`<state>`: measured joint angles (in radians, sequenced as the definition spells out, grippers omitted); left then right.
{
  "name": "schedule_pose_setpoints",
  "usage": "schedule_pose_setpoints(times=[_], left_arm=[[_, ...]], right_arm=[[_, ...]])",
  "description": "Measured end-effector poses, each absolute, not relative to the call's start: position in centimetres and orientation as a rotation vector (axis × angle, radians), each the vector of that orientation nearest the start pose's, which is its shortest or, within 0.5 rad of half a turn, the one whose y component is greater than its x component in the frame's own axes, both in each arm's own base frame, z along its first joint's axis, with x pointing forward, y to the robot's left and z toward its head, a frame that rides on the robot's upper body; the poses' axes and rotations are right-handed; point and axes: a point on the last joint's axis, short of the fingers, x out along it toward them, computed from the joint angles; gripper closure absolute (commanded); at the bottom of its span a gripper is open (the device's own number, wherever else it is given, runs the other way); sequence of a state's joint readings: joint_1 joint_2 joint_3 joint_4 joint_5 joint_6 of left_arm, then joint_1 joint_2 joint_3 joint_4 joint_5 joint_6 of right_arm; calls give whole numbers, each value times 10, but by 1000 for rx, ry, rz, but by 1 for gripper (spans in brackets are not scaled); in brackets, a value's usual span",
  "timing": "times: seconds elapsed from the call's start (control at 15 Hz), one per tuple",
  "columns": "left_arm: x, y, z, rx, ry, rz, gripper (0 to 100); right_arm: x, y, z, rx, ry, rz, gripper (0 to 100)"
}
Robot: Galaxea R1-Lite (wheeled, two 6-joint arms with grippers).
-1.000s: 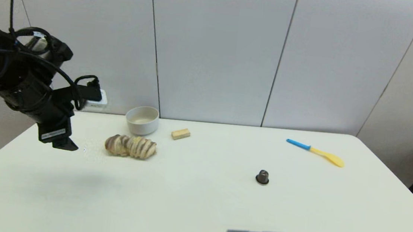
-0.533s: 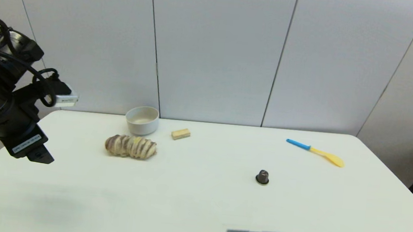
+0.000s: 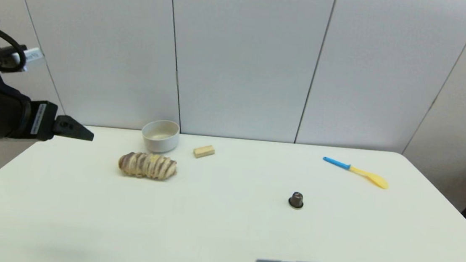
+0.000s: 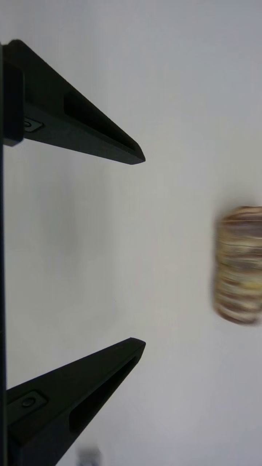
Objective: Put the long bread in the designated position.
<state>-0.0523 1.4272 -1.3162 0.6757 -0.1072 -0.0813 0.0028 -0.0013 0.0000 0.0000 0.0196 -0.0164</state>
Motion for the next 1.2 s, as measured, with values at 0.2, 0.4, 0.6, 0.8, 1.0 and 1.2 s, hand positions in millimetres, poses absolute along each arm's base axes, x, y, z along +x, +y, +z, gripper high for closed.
schedule_pose_setpoints(times=[0.2, 0.4, 0.6, 0.8, 1.0, 1.2], left_arm=[[185, -12, 299, -159, 627, -112, 0], [144, -10, 311, -164, 478, -119, 0], [97, -7, 313, -158, 336, -129, 0], [52, -5, 309, -134, 228, -138, 0], [16, -3, 303, -117, 131, -140, 0], [-10, -2, 293, -86, 67, -100, 0]], right_arm=[[-23, 0, 75, -16, -1, 22, 0], [-23, 0, 75, -17, -1, 22, 0], [-23, 0, 75, -16, -1, 21, 0], [-23, 0, 75, -16, -1, 22, 0], [-23, 0, 75, -16, -1, 22, 0], [-23, 0, 75, -17, -1, 22, 0]])
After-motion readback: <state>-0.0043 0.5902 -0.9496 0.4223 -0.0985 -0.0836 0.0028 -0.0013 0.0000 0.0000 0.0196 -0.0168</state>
